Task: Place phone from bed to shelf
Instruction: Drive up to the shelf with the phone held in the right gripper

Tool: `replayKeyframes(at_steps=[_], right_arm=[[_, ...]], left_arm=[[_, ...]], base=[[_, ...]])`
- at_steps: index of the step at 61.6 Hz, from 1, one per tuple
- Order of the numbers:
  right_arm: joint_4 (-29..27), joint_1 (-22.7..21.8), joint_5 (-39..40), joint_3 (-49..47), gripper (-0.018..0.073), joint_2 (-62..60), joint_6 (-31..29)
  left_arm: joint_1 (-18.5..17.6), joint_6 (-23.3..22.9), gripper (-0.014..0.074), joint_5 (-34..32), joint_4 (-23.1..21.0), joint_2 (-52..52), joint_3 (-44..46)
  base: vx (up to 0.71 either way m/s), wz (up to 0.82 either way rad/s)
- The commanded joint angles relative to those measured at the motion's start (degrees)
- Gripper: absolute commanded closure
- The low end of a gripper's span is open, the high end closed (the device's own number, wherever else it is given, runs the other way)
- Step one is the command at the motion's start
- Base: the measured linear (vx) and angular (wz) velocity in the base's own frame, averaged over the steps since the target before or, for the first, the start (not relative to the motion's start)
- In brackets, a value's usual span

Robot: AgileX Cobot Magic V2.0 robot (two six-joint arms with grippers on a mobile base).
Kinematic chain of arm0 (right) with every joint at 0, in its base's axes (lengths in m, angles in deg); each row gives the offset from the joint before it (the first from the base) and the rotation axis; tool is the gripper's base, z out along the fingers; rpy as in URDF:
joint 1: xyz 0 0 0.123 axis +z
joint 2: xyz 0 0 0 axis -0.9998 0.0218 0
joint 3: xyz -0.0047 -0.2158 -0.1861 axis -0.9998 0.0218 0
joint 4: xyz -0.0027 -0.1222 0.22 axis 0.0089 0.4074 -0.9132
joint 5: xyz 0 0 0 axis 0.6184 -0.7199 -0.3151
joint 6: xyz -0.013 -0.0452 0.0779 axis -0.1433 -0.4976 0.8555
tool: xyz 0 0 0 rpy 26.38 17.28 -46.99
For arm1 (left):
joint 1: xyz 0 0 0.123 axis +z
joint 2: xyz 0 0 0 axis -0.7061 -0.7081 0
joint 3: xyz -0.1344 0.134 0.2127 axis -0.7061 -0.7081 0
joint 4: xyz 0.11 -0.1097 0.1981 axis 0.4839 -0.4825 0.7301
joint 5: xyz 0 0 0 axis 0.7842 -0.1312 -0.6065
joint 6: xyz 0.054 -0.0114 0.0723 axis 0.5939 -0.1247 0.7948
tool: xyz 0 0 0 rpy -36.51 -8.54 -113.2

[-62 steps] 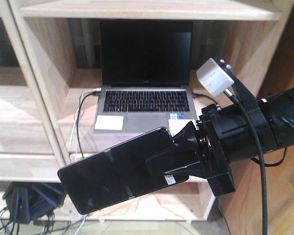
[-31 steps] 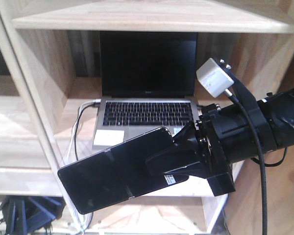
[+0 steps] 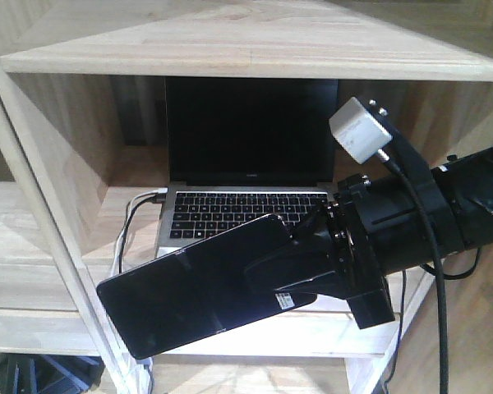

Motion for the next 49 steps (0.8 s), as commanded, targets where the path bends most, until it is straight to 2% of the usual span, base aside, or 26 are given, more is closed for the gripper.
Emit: replayKeyframes(at_steps=[1,49], right_arm=[[-5.1,0.1,-4.2,-1.5,0.0561,-1.7,-0.4],[-5.1,0.1,-4.2,-1.5,0.0561,-1.7,-0.4]], left_arm=[[-0.2,-0.2,0.0596,-4.2,-0.4,0.3,-0.1],[-0.2,-0.2,0.0596,-4.2,-0.4,0.3,-0.1]], base=[[0.09,0.0],[0.08,0.0]])
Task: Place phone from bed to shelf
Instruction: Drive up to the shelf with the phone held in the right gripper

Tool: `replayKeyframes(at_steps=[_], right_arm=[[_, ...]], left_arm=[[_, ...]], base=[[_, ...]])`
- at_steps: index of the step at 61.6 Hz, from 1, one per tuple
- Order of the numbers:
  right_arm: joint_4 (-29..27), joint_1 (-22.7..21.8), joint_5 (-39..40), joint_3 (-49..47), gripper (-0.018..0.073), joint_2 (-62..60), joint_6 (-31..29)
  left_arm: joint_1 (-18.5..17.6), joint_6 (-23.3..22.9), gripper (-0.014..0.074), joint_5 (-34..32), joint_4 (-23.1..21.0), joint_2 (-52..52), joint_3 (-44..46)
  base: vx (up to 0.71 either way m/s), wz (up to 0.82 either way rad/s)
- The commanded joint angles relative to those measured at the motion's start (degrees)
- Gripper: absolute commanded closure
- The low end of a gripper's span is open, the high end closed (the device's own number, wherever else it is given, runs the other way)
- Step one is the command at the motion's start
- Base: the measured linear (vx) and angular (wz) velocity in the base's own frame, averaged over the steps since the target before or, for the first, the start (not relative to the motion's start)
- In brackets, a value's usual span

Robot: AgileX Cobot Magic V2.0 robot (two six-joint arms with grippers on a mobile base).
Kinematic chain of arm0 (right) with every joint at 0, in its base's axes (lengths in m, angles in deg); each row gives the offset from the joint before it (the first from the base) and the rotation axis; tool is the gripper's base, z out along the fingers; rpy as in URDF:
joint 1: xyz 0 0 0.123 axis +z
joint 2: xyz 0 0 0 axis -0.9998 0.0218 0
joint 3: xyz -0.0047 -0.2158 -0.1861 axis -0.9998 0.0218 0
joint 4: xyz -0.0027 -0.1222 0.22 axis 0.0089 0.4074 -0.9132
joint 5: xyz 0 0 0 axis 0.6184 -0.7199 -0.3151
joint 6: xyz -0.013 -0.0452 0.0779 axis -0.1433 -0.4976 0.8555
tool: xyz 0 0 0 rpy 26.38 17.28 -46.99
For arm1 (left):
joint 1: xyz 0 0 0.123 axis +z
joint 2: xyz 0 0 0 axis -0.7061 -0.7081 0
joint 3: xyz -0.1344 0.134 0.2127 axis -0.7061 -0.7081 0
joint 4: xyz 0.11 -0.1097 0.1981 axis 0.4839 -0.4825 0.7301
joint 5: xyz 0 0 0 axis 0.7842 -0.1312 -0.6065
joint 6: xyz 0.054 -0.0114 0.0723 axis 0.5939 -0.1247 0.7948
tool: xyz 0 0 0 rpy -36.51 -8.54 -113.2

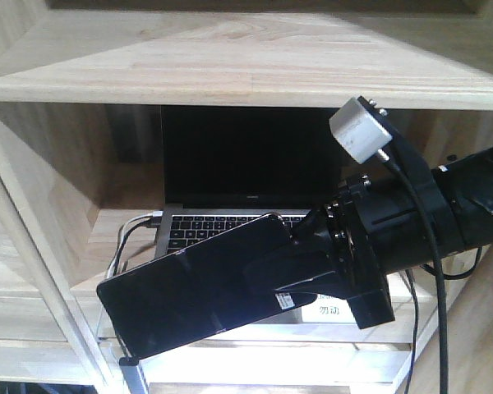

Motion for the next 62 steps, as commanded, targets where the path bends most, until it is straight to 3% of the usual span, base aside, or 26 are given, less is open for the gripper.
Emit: replayKeyframes(at_steps=[1,62], right_arm=[[-5.1,0.1,-4.2,-1.5,0.0561,-1.7,-0.4],[-5.1,0.1,-4.2,-1.5,0.0561,-1.7,-0.4]], left_arm=[[-0.2,-0.2,0.0596,-4.2,-0.4,0.3,-0.1],[-0.2,-0.2,0.0596,-4.2,-0.4,0.3,-0.1]], base=[[0.06,-0.01],[0.01,0.0]])
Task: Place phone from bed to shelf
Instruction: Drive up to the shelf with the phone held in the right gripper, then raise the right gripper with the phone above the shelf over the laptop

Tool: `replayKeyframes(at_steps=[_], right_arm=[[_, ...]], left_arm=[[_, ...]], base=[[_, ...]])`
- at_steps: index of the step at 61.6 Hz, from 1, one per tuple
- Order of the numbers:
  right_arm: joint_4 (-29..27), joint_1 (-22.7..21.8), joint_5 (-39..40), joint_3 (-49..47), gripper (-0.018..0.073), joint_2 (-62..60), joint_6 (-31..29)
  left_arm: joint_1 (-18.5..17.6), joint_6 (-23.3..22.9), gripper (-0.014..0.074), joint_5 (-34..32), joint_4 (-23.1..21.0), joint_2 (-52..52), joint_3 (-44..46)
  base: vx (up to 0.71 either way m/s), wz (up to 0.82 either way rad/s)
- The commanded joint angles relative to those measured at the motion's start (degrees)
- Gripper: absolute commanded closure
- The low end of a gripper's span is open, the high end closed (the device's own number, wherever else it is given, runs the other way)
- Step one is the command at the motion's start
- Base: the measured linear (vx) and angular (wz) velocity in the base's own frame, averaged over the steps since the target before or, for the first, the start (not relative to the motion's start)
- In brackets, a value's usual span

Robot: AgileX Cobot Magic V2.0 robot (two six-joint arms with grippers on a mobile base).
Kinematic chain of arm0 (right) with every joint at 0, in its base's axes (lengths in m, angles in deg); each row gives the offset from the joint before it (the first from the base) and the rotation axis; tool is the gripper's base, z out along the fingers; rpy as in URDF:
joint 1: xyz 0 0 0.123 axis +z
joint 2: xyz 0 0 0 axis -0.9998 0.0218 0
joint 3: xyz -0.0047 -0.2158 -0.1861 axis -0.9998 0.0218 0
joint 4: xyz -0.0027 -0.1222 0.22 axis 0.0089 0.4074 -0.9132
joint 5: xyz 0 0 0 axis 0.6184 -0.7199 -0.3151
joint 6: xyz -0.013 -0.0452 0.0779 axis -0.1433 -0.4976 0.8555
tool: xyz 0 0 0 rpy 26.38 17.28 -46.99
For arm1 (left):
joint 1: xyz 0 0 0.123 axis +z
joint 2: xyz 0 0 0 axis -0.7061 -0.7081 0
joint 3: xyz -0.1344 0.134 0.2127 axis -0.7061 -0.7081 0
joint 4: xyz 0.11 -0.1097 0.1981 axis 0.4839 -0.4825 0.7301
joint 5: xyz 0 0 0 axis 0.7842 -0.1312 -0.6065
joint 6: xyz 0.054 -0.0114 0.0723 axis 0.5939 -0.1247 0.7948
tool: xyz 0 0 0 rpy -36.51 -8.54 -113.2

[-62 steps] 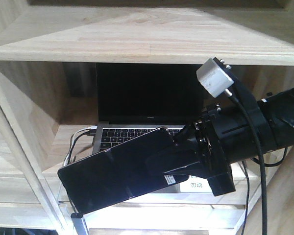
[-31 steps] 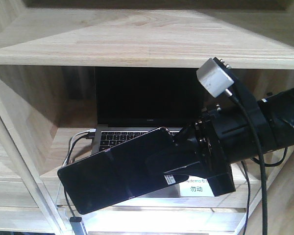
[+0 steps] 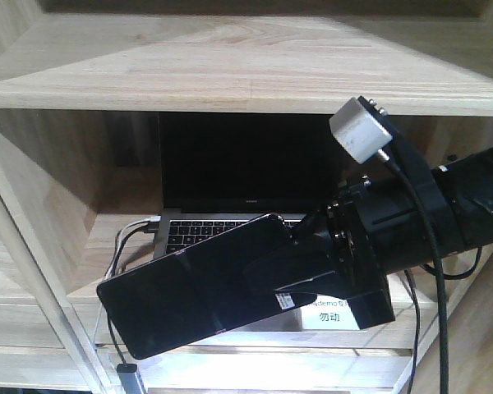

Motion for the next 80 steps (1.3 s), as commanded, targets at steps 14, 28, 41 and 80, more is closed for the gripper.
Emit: replayKeyframes(at_steps=[14,28,41,80], right_arm=[[-5.1,0.1,-4.3,-1.5,0.0561,-1.7,-0.4],[-5.1,0.1,-4.3,-1.5,0.0561,-1.7,-0.4],[-5.2,0.1,-4.3,-1.5,0.0561,-1.7,-0.4],[-14.9,0.1,2.3,-1.7,0.0561,-7.3,-3.0]], left_arm=[[-0.2,-0.2,0.0596,-4.2,-0.4,0.3,-0.1],[-0.2,-0.2,0.0596,-4.2,-0.4,0.3,-0.1],[-0.2,-0.2,0.0596,-4.2,-0.4,0.3,-0.1],[-0.2,-0.2,0.0596,-4.2,-0.4,0.3,-0.1]], base=[[0.0,0.0],[0.0,0.0],[0.0,0.0],[0.0,0.0]])
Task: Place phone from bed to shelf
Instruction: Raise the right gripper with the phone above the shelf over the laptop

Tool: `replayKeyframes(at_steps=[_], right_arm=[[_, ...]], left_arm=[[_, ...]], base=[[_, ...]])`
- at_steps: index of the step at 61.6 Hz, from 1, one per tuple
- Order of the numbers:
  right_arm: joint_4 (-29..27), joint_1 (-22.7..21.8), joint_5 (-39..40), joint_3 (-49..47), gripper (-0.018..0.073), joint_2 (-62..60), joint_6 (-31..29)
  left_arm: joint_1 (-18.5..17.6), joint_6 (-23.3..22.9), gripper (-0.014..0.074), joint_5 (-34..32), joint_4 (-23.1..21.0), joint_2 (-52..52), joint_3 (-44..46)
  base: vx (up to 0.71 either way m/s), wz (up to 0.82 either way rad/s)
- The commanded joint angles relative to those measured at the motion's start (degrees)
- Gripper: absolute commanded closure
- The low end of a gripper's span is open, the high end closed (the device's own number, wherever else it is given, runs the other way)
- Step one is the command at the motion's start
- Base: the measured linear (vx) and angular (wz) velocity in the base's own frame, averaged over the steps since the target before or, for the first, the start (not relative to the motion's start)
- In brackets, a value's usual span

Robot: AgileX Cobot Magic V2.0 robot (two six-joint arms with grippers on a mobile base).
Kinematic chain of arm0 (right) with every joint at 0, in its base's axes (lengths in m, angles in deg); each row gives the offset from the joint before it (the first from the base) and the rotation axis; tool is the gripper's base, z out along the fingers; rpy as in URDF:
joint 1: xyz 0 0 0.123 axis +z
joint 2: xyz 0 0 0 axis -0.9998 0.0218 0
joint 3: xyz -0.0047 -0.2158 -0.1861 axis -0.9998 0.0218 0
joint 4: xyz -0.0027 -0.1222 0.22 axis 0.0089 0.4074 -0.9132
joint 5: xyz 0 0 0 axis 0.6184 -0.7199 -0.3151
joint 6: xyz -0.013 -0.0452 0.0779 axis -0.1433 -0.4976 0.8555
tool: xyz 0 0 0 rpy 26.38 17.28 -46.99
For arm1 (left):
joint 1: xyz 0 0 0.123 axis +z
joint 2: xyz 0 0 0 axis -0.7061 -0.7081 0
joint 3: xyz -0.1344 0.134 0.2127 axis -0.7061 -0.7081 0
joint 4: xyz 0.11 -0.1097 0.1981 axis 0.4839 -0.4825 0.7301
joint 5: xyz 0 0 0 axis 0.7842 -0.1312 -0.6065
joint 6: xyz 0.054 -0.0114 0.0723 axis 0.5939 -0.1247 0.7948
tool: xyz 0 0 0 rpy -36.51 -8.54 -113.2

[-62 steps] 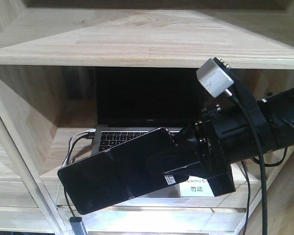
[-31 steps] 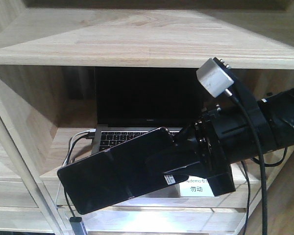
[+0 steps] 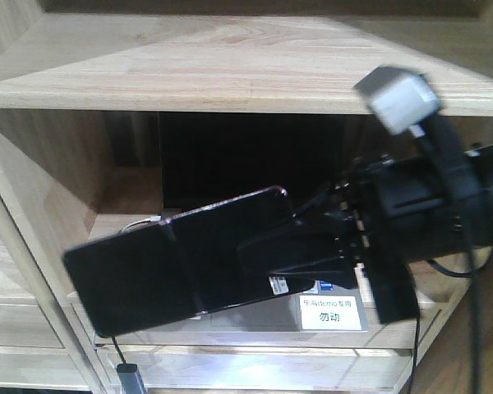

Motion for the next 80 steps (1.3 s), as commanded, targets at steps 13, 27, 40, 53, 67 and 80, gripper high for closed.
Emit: replayKeyframes(at_steps=[13,27,40,53,67,80], right_arm=[[-9.9,0.1,7.3,-4.6,0.0561,-4.8,-1.4],[-4.2,0.1,16.4,-14.0,0.0561,-4.6,-1.3],[-1.8,0.1,26.0,-20.1,0.0561,-2.1,-0.7],[-1.8,0.1,25.9,-28.4,0.0561,6.5,-0.6],[-2.2,0.1,24.4,-40.0,0.0561,17.6,0.1],[-2.2,0.1,24.0,-49.8,0.0561,26.7,3.8]], left_arm=[[-0.2,-0.2,0.0596,-4.2,-0.4,0.3,-0.1],[-0.2,-0.2,0.0596,-4.2,-0.4,0.3,-0.1],[-0.2,-0.2,0.0596,-4.2,-0.4,0.3,-0.1],[-0.2,-0.2,0.0596,-4.2,-0.4,0.3,-0.1],[-0.2,-0.2,0.0596,-4.2,-0.4,0.3,-0.1],[-0.2,-0.2,0.0596,-4.2,-0.4,0.3,-0.1]], base=[[0.0,0.0],[0.0,0.0],[0.0,0.0],[0.0,0.0],[0.0,0.0],[0.0,0.0]])
